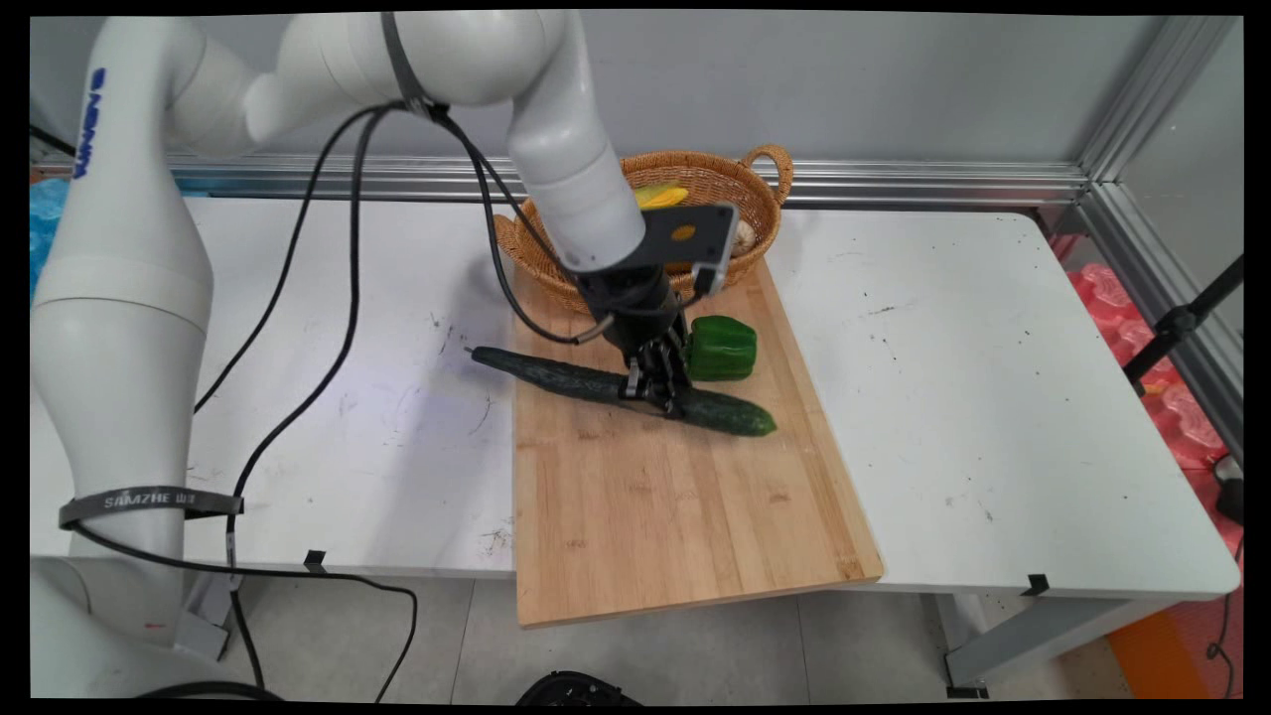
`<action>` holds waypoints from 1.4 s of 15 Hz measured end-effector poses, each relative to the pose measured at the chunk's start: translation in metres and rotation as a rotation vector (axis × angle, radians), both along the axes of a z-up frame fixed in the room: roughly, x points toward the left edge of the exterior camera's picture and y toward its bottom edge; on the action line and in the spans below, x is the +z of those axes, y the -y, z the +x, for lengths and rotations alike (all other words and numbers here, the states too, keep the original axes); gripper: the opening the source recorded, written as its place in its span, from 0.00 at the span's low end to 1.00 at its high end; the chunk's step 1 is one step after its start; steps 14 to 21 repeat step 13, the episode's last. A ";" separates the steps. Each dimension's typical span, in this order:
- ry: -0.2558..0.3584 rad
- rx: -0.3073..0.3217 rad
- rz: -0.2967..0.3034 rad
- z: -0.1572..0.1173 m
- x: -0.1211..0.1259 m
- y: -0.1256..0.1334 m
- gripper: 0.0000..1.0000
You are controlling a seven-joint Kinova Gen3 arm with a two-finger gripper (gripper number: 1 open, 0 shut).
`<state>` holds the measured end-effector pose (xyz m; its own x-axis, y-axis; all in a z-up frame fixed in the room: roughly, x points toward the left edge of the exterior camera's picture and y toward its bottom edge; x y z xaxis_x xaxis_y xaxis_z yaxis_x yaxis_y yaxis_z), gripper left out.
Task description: Place the picked object on the cutting board
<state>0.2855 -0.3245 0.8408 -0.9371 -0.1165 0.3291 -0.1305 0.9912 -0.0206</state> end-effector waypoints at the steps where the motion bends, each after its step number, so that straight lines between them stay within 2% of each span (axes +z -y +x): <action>1: 0.007 -0.011 -0.002 0.000 -0.007 0.001 0.00; 6: 0.014 -0.041 -0.011 -0.003 -0.026 0.004 0.00; 7: 0.012 -0.048 -0.014 -0.003 -0.028 0.004 1.00; 13: -0.015 -0.050 -0.022 -0.001 -0.021 0.003 1.00; 21: -0.015 -0.050 -0.022 -0.001 -0.021 0.003 1.00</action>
